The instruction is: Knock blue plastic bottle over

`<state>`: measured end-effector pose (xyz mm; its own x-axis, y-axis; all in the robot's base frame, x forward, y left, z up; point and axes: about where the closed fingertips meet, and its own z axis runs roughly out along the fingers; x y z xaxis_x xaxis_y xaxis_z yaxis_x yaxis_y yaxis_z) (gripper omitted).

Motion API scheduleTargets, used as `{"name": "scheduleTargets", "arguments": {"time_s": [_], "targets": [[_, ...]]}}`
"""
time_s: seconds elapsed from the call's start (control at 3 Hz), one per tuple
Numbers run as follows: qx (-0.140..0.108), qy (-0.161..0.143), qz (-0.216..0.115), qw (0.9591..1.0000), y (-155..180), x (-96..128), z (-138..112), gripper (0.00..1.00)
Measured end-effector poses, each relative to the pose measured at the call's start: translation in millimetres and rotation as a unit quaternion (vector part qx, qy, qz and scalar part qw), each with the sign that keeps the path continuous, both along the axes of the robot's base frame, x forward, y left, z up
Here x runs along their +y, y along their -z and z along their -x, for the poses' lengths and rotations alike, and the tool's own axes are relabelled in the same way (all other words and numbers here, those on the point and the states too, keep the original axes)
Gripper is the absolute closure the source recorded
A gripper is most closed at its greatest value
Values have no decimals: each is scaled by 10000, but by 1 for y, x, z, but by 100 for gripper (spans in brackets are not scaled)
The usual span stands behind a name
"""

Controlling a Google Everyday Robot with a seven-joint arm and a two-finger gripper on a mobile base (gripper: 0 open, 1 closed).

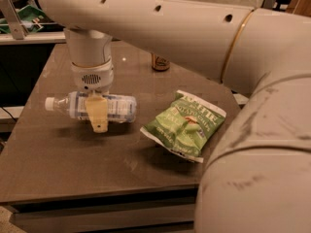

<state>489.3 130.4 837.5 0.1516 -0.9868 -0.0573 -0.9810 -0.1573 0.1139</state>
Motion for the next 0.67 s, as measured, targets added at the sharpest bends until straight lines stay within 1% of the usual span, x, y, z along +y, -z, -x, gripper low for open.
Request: {"name": "scheduleTargets", "arguments": {"time_s": [0.33,0.67], "targets": [[-90,104,-107,9998,-4,2,-2,13],[-159,175,-235,9994,-7,8,-5,0]]}}
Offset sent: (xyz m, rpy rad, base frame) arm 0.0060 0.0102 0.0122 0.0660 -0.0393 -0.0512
